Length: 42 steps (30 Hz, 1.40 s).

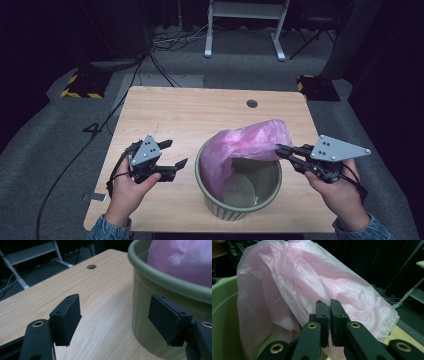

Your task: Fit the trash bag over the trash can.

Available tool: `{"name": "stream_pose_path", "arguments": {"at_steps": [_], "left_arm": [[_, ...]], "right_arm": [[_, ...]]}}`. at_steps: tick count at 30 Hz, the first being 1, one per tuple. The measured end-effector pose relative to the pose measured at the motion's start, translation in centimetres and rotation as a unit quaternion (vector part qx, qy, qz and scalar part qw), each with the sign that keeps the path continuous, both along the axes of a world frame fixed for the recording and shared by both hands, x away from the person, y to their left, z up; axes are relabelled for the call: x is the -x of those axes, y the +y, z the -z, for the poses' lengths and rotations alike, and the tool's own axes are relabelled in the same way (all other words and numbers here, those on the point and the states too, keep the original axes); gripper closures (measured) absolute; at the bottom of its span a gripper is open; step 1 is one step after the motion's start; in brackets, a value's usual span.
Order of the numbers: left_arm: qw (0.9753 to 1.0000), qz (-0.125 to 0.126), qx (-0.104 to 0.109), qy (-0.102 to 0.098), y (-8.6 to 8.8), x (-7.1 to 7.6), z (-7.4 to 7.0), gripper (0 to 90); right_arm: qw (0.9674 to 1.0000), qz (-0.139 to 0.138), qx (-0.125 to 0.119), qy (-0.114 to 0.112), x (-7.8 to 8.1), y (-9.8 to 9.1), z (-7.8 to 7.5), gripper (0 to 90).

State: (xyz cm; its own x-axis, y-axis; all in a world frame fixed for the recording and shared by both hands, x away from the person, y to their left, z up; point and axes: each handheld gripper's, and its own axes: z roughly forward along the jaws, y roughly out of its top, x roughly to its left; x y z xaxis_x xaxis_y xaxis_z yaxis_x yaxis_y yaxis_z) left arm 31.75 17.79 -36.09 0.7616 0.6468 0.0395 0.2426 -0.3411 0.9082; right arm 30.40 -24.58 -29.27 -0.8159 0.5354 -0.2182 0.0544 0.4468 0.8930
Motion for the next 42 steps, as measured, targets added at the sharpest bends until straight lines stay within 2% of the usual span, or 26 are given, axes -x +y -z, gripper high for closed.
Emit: {"name": "stream_pose_path", "arguments": {"at_steps": [3, 12, 19, 25, 31, 33, 36, 42], "left_arm": [[0.9998, 0.017, 0.010, -0.002, -0.1, -0.1, -0.5, 26.5], [0.9994, 0.029, 0.014, -0.011, -1.2, 0.1, -1.4, 26.4], [0.9982, 0.047, 0.017, -0.032, -2.8, 0.5, -3.0, 26.2], [0.9969, 0.066, 0.019, -0.038, -4.4, 0.5, -4.0, 26.2], [0.9961, 0.076, 0.017, -0.042, -6.1, 0.1, -4.7, 28.1], [0.9955, 0.084, 0.013, -0.041, -6.6, 0.0, -4.8, 32.9], [0.9947, 0.096, 0.003, -0.036, -7.7, 0.0, -4.7, 33.5], [0.9935, 0.110, -0.010, -0.028, -8.5, 0.0, -4.6, 33.6]], "right_arm": [[1.0000, -0.002, 0.001, 0.002, -0.1, 0.2, 0.0, 86.6], [0.9999, -0.010, 0.001, 0.003, -0.1, 0.8, 0.2, 86.1], [0.9999, -0.008, 0.003, 0.006, -0.3, 0.9, 0.6, 86.2], [0.9999, -0.006, 0.005, 0.010, -0.3, 0.6, 0.9, 86.2], [0.9999, -0.008, 0.005, 0.008, -0.1, 0.7, 0.6, 86.2], [0.9999, -0.010, 0.004, 0.005, 0.0, 0.8, 0.5, 86.2], [0.9999, -0.012, 0.002, 0.005, 0.0, 0.9, 0.5, 86.0], [0.9998, -0.019, -0.003, 0.002, 0.0, 1.4, 0.1, 85.8]]}}
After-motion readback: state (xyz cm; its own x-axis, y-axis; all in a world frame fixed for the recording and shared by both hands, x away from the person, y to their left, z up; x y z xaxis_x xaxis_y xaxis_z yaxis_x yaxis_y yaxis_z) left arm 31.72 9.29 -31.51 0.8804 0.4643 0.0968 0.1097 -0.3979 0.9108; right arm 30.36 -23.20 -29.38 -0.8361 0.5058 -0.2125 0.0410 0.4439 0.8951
